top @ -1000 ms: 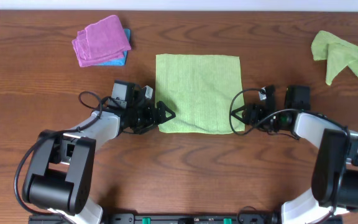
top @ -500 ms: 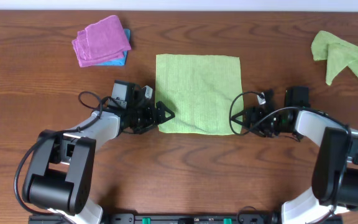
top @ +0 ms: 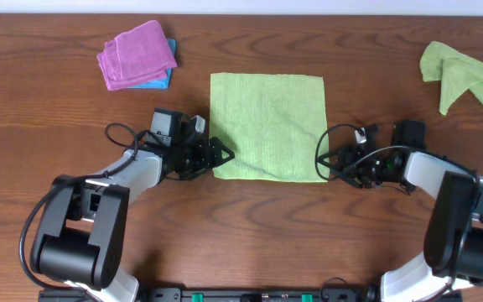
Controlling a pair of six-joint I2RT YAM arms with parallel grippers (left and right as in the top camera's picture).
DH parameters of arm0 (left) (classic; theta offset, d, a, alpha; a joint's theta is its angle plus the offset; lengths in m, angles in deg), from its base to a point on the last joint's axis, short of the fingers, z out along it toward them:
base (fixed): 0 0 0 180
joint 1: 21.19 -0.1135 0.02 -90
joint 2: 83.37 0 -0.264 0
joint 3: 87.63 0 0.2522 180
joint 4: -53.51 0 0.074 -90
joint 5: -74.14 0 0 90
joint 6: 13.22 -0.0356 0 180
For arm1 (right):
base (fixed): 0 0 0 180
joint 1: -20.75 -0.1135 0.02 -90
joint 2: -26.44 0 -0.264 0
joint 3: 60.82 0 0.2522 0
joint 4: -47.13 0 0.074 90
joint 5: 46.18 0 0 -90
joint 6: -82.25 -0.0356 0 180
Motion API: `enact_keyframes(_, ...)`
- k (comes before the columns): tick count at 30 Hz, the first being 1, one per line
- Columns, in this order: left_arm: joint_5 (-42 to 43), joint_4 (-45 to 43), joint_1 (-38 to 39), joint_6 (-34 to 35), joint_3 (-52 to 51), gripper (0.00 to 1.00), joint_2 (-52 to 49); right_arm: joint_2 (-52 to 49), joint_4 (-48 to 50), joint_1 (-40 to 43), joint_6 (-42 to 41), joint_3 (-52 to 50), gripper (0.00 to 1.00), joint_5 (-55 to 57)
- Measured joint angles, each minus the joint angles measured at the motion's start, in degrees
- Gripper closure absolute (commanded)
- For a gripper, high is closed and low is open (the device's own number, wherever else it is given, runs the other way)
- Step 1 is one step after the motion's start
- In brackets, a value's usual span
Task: Fold the cloth
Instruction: 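Lift the near edge with both grippers and pull it away from the table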
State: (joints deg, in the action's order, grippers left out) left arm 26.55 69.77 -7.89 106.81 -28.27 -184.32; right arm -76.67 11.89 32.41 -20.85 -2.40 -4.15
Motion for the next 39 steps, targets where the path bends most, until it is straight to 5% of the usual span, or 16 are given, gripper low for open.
enact_keyframes(10, -0.7, -0.7, 0.0, 0.2, 0.0, 0.28, 0.0, -1.4, 2.3, 0.0, -0.6, -0.1, 0.43, -1.9)
enact_keyframes(14, -1.2, 0.1, 0.0, 1.3, -0.2, 0.44, 0.0, -1.9, 2.1, 0.1, -0.8, -0.1, 0.59, -1.6)
enact_keyframes(20, -1.3, 1.6, 0.0, 2.0, -0.4, 0.94, -0.2, -3.2, 0.5, 0.0, -0.8, -0.4, 0.98, 0.4)
enact_keyframes(39, 3.4, -4.7, 0.0, 4.5, 0.4, 0.94, -0.2, -1.7, -6.3, -0.1, -0.8, 1.4, 0.98, 3.8)
